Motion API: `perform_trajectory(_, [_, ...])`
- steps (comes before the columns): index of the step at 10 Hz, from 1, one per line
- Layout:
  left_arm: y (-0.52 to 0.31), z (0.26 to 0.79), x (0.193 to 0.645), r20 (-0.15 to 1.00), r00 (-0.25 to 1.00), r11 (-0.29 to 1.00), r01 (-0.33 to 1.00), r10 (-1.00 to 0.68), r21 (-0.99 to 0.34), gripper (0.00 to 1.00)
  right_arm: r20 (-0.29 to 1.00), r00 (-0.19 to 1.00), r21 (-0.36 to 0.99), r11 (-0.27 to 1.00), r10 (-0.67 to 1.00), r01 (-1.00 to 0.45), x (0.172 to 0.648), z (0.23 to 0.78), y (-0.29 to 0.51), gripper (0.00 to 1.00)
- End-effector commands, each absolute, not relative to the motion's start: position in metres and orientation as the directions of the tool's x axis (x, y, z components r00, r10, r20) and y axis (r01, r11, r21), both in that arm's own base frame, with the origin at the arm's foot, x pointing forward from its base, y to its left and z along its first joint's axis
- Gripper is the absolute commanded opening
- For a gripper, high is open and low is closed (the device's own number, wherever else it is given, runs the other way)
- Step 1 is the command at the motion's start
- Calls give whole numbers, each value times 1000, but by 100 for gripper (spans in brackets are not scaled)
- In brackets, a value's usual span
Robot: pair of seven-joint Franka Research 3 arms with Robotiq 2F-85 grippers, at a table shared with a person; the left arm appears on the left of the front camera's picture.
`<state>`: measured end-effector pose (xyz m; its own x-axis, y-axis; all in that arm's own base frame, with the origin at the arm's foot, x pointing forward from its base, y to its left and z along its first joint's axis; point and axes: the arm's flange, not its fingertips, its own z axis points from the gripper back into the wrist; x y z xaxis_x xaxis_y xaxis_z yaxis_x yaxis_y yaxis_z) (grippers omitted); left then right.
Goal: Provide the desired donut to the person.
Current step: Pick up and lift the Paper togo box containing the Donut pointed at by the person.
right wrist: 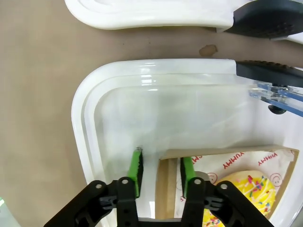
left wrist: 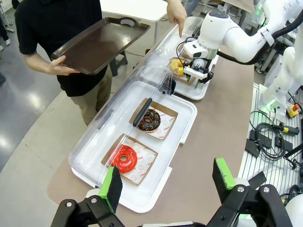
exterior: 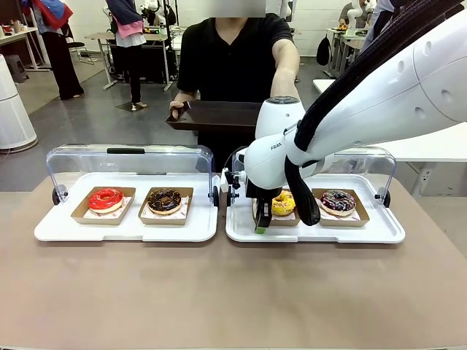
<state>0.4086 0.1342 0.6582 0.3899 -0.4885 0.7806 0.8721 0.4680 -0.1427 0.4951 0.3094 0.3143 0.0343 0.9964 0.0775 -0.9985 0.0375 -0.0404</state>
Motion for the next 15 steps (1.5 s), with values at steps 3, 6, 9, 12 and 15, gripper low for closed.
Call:
perform_trajectory(3, [134,660,408,784,387,464,874,-486,-145,100,100,26,-40,30,995,-999,495,310,307,0])
perform_trajectory(6, [134,660,408,784,387,464,874,-486,-145,100,96,26,-54,32,995,-998,491,319,308,0])
perform_trajectory(9, [134,660,408,784,387,464,874,-486,-145,100,76,93,6,93,993,-996,453,379,319,0])
perform_trajectory(12, [134,660,408,784,387,464,874,-486,-145,100,20,119,55,118,993,-991,391,459,317,0])
perform_trajectory(15, [134,660,408,784,387,464,874,-486,-145,100,-19,113,29,113,993,-993,345,527,319,0])
